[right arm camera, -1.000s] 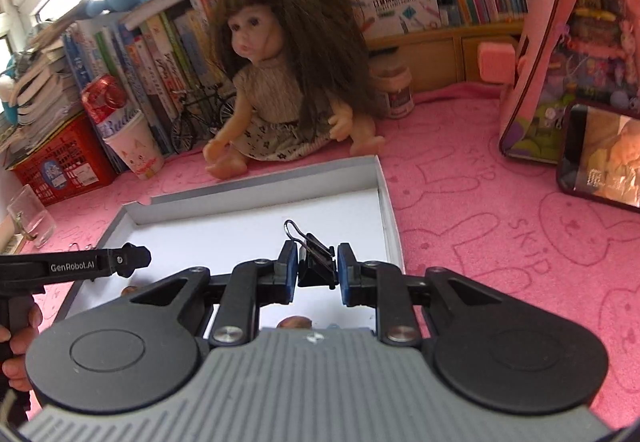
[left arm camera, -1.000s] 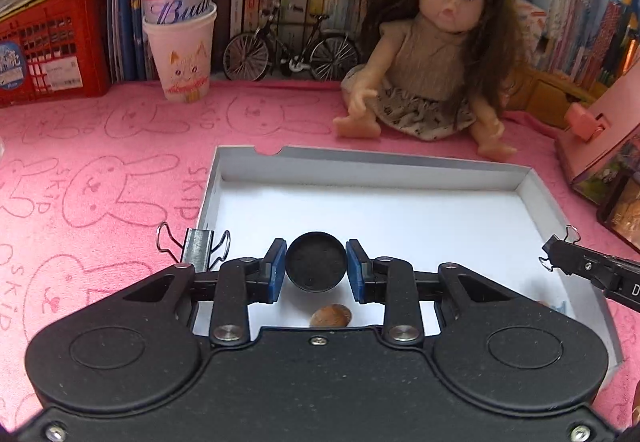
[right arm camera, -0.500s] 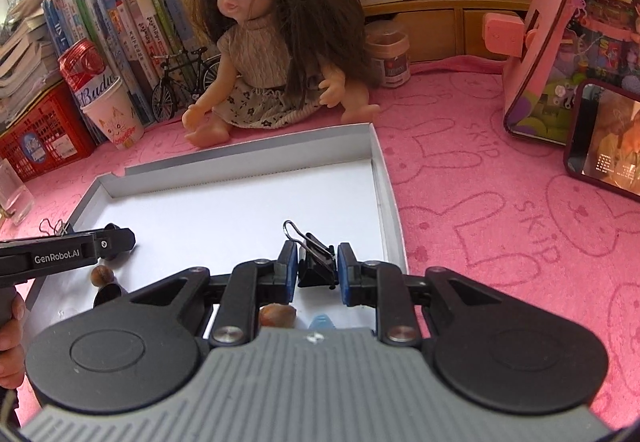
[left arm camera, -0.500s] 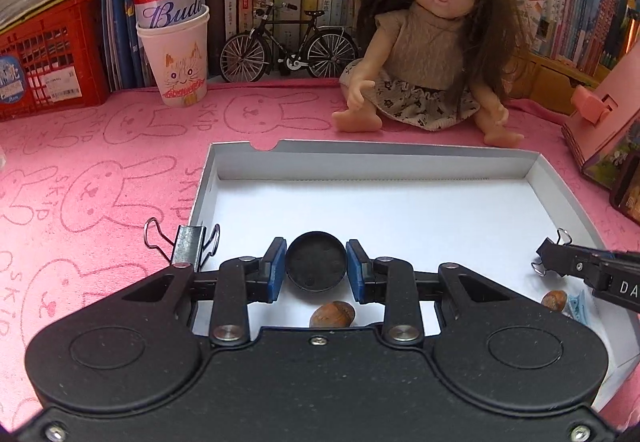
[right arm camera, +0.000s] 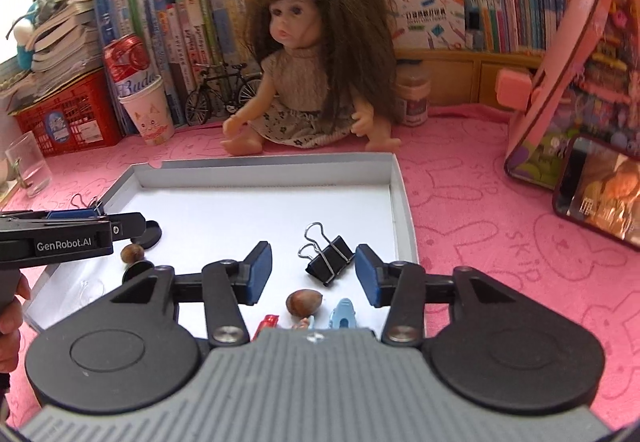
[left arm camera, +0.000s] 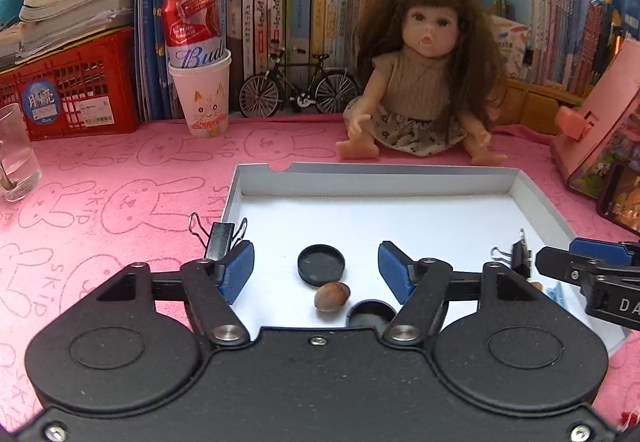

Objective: Organize rigid objects
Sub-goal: 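Withdraw both tools toward the last black lid and the red crayon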

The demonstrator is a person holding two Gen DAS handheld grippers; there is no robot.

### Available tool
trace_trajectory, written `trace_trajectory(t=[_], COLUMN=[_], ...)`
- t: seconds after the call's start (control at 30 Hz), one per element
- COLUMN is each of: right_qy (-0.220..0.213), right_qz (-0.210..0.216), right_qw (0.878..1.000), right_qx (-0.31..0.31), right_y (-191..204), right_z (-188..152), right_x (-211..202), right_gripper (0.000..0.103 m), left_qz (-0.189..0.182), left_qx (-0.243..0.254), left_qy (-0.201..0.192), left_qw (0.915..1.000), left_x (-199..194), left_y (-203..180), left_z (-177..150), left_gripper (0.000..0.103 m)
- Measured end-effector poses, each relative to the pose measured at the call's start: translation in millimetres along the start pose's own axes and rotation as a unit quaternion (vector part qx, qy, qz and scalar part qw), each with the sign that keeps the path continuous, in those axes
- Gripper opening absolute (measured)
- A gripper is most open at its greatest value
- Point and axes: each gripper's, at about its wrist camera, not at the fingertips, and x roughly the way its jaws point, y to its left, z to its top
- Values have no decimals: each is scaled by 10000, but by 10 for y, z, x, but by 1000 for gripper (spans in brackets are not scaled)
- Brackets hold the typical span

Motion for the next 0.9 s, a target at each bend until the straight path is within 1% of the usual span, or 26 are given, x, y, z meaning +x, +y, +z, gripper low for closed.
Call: trace_trajectory(t=[0.17,0.43,0.7,0.9], right_qy=[-202,-362,-537,-621], right_qz=[62,165,189,168], right_qw=[9997,9988,9977,9970], right_qx=[-145,-280,-382,-438], right_y=[86,207,256,279], right_z=[-7,-75,-160,-253], right_x=[-172,-413,-674,-800], right_gripper=[71,75,80,82], left_qz=[-163,-325,-533,-610], left_qx=[-65,13,16,23], left_qy=[-154,-411,-481,-467], left_qw=[9997,9986,9974,9970], left_x=[-237,-608,-899,-1048], left_y=[6,-32,-55,-62], left_z=[-46,-170,-330,-462], left_gripper=[71,73,73,74])
